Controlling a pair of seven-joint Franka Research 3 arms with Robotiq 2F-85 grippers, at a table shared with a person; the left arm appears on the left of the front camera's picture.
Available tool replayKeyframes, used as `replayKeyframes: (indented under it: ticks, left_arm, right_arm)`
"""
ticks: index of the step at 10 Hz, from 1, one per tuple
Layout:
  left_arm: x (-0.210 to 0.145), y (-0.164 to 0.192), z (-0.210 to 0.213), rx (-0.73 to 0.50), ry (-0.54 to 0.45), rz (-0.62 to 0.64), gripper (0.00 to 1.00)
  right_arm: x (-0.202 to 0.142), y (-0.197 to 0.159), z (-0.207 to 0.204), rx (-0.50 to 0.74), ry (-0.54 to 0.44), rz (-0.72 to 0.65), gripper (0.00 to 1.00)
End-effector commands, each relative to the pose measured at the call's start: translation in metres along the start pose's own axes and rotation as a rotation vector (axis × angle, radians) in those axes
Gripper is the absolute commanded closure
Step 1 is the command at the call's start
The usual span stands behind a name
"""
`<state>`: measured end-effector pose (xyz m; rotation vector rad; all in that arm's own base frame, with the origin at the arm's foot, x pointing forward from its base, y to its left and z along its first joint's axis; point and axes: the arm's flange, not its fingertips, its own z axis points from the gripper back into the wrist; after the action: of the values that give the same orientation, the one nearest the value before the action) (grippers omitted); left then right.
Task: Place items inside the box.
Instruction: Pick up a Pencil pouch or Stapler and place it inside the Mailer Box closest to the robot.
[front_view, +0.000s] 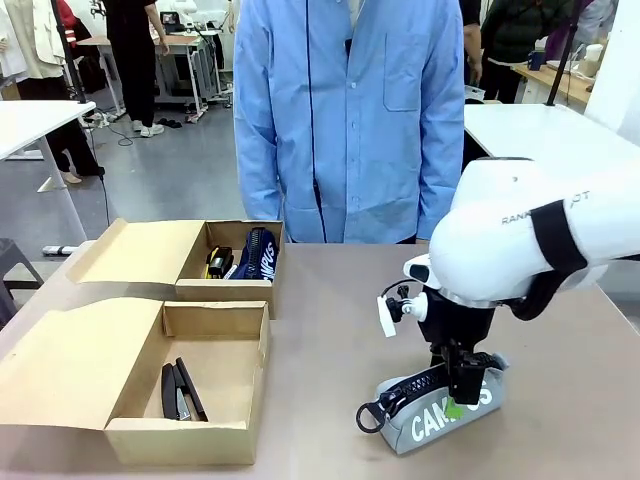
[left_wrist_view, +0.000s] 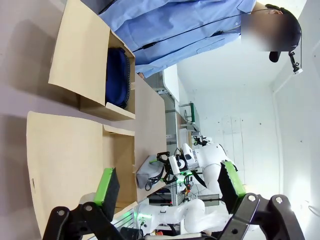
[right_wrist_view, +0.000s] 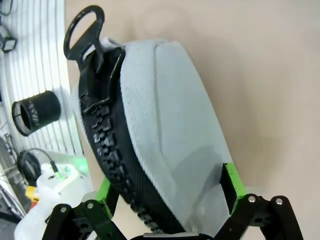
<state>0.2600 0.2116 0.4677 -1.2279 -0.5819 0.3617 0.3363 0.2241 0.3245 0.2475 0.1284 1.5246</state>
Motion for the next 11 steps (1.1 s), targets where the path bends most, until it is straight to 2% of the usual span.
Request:
replayKeyframes:
  ticks: [1,3,4,6,7,9,10,11]
  left_arm:
    - [-0.001,-0.001,0.0,-0.021,-0.009,-0.017,0.0]
    - [-0.001,-0.001,0.0,-0.021,-0.009,-0.017,0.0]
    - [-0.001,-0.001,0.0,-0.021,-0.009,-0.017,0.0]
    - [-0.001,-0.001,0.0,-0.021,-0.009,-0.017,0.0]
    - [-0.001,-0.001,0.0,-0.021,-0.009,-0.017,0.0]
    - [-0.001,-0.001,0.0,-0.021,-0.009,-0.017,0.0]
    - [-0.001,-0.001,0.0,-0.021,-0.009,-0.017,0.0]
    - [-0.001,-0.001,0.0,-0.021,-0.009,-0.017,0.0]
  right_arm:
    - [0.004,-0.008,0.0,0.015,0.029,0.026,0.0]
    - [0.001,-0.007,0.003,0.042,0.025,0.022,0.0]
    - [-0.001,-0.006,0.003,0.083,0.062,0.053,0.3]
    - [0.0,-0.005,0.002,0.094,0.069,0.052,0.89]
    - [-0.001,-0.004,0.003,0.094,0.074,0.049,1.0]
    - [-0.006,-0.001,0.008,0.091,0.081,0.03,1.0]
    - [-0.007,0.0,0.011,0.096,0.08,0.02,0.96]
    - [-0.008,0.001,0.014,0.104,0.073,0.005,1.0]
